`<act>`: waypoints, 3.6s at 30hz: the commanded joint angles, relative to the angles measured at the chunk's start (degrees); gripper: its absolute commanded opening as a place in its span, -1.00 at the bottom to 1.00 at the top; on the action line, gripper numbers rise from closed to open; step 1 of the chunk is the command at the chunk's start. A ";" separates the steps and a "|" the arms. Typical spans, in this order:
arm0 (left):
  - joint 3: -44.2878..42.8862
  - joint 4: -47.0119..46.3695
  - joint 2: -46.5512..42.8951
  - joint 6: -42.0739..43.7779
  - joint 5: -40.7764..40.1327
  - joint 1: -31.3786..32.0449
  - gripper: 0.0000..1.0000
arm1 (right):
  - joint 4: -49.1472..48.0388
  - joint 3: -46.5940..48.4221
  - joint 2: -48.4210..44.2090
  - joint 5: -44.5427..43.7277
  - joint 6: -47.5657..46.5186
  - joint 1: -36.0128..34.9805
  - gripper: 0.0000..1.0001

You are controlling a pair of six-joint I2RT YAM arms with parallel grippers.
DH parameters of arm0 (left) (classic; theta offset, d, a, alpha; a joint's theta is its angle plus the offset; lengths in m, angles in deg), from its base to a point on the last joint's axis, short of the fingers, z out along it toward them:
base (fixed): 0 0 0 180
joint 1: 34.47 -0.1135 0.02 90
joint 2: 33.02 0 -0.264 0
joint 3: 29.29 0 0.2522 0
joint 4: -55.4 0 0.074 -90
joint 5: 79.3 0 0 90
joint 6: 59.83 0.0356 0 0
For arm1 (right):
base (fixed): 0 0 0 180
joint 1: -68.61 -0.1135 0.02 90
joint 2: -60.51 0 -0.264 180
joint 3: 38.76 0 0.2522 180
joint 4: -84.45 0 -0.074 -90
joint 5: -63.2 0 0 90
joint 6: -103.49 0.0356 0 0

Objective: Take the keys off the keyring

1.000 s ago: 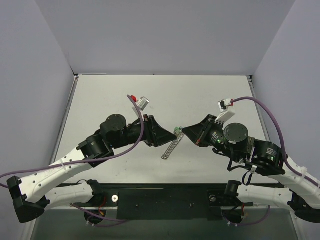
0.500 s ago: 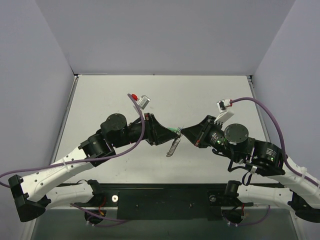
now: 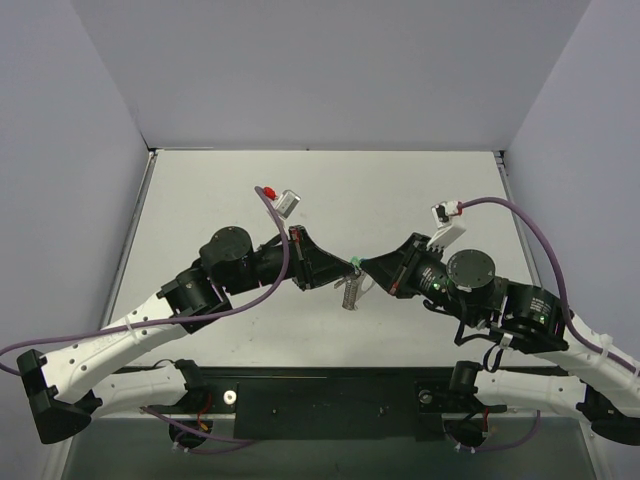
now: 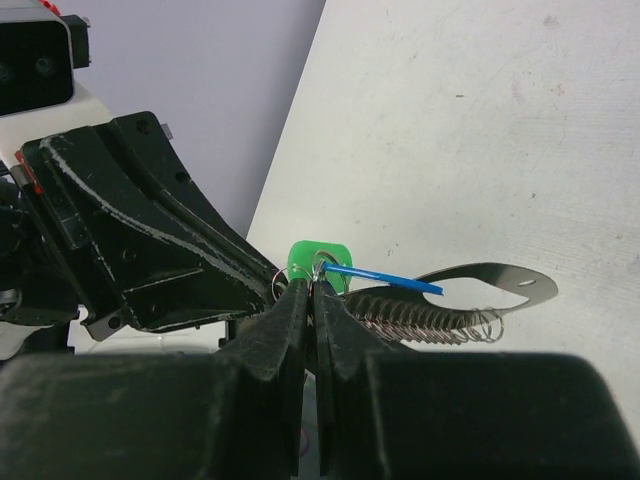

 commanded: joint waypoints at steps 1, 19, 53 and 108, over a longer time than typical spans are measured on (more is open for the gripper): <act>-1.69 -4.70 -0.76 -0.04 0.83 0.35 -0.94 | -4.61 -0.64 -1.03 -0.11 -0.24 -0.90 -1.00; -2.13 -1.72 -2.87 1.27 -0.31 0.27 -1.00 | -2.68 0.41 -1.82 2.70 -2.52 -0.90 -0.34; -17.15 25.18 0.65 15.95 20.60 0.35 -1.00 | -3.91 3.76 -0.69 28.62 -18.70 -0.99 -0.24; -17.95 17.27 -4.09 9.98 20.34 0.27 -0.42 | -24.20 -10.13 -6.57 29.68 -16.23 -5.64 -1.00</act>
